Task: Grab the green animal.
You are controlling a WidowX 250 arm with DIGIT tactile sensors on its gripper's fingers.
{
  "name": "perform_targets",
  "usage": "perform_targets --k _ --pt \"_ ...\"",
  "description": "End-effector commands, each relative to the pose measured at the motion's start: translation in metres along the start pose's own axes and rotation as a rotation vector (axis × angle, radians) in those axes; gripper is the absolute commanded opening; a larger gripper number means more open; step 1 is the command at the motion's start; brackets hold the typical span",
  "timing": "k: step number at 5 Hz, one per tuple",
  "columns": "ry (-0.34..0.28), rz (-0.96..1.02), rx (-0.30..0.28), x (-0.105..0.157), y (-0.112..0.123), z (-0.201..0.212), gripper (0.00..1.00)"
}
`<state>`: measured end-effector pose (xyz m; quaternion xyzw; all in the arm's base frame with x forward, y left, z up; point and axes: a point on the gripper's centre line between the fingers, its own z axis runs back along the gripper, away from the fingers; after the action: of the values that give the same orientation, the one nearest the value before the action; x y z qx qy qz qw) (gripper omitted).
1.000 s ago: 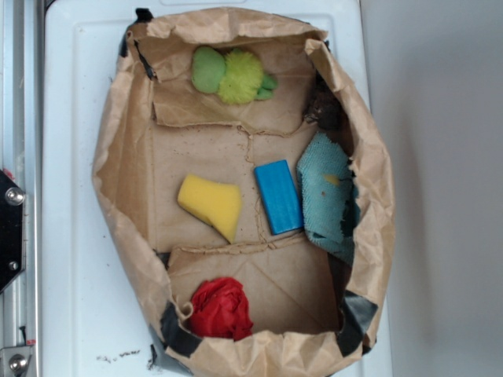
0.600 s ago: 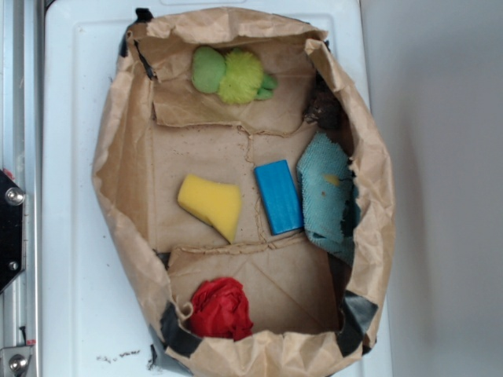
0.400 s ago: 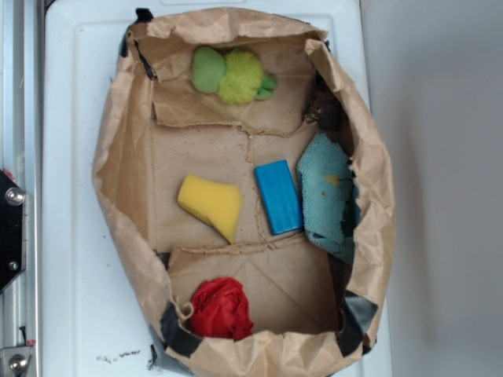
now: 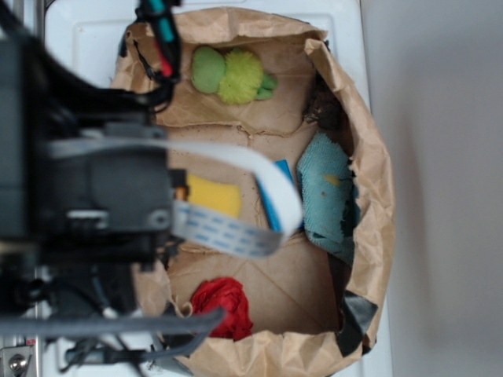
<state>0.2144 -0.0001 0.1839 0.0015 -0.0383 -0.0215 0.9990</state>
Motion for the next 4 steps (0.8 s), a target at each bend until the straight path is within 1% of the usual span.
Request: perform_targets --k 1,2,3,4 --pt "-0.033 0.031 0.088 0.053 0.029 -0.034 1.00" --pt "-0.021 0.061 0.072 0.065 0.043 -0.042 1.00" --pt "-0.009 0.072 0.073 0.069 0.062 -0.050 1.00" --pt "0.007 0.005 0.083 0.061 0.080 -0.067 1.00"
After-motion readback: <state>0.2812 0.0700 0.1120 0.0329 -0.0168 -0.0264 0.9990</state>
